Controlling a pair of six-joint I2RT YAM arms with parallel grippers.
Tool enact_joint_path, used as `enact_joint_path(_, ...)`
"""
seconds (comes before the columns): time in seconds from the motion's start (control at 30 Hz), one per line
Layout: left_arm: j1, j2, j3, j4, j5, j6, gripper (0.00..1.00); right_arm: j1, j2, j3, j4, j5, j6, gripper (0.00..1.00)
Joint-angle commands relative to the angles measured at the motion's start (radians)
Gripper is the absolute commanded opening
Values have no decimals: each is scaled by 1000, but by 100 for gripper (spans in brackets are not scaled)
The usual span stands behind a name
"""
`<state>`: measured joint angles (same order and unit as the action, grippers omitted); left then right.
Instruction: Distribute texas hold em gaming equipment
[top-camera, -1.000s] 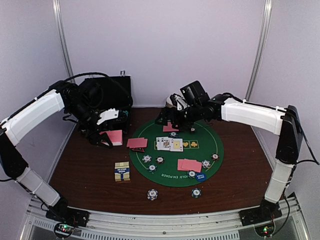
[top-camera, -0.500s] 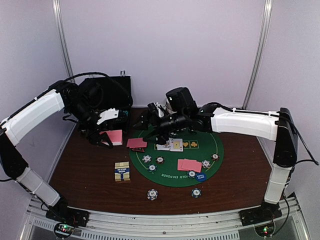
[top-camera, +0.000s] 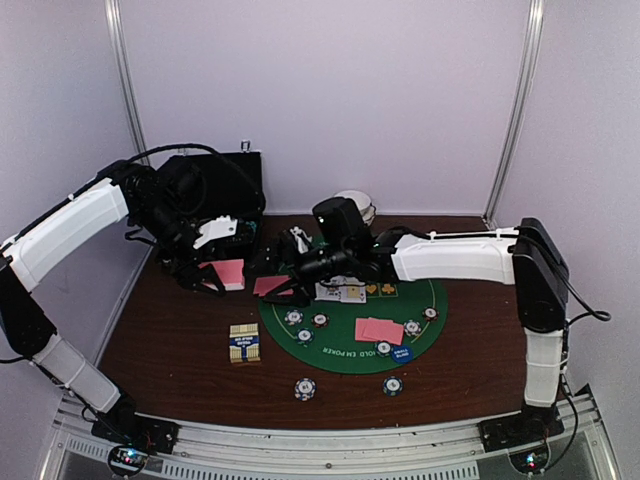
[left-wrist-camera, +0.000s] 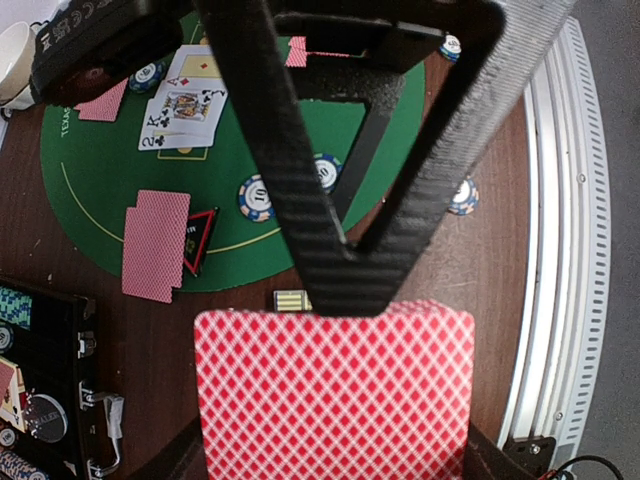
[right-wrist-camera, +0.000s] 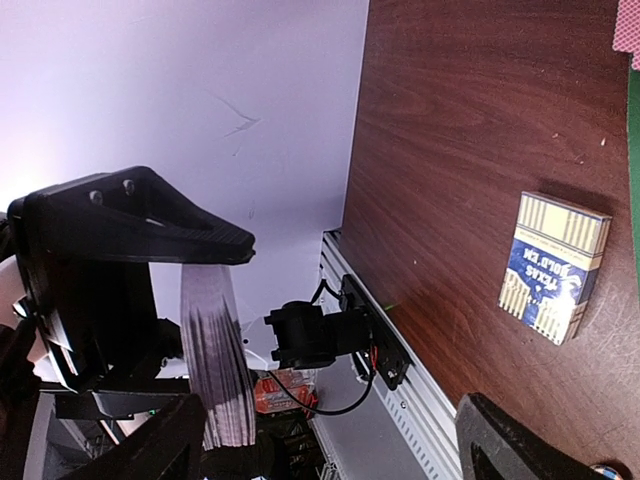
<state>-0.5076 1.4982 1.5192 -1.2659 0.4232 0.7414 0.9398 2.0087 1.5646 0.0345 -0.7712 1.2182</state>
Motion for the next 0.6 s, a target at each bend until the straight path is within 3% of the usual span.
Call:
enact_joint_path(0.0, 0, 5, 36, 8, 23, -3, 21, 16, 5, 18, 109, -54, 53, 90)
enact_joint_path(0.57, 0, 12, 38, 1, 24, -5, 21, 8, -61, -123, 60, -77, 16, 88)
